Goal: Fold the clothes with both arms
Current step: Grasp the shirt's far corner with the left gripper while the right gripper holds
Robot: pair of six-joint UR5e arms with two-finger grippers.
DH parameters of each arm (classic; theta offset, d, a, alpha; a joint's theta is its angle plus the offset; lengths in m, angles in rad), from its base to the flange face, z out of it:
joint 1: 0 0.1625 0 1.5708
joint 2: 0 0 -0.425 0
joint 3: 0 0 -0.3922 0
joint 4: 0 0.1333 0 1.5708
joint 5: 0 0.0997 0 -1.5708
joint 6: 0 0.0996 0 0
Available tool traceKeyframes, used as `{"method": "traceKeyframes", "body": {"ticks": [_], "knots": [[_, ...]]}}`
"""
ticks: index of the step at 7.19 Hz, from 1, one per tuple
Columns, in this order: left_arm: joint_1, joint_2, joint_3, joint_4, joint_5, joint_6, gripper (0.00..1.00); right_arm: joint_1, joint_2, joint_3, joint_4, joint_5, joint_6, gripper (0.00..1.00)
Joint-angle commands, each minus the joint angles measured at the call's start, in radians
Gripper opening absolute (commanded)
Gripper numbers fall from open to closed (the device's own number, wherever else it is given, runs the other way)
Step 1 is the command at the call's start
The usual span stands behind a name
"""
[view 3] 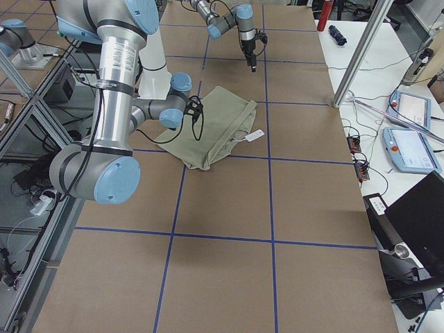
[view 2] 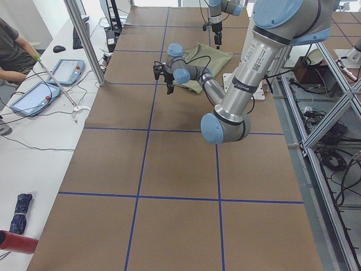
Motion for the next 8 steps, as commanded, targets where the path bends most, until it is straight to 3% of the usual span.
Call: {"method": "traceKeyframes", "body": {"ticks": [1,5,8], "knots": [[0.135,-0.003,-0.035,-0.003,-0.002,-0.214,1.00,0.141,0.075,-0.003,0.000,0.013,-0.005,1.00],[0.257,-0.007,-0.017,-0.003,0.006,-0.395,0.96,0.163,0.124,-0.035,-0.001,0.008,-0.004,1.00],[0.257,-0.010,0.017,0.000,0.058,-0.399,0.94,0.164,0.138,-0.057,-0.001,0.008,-0.004,1.00]]}}
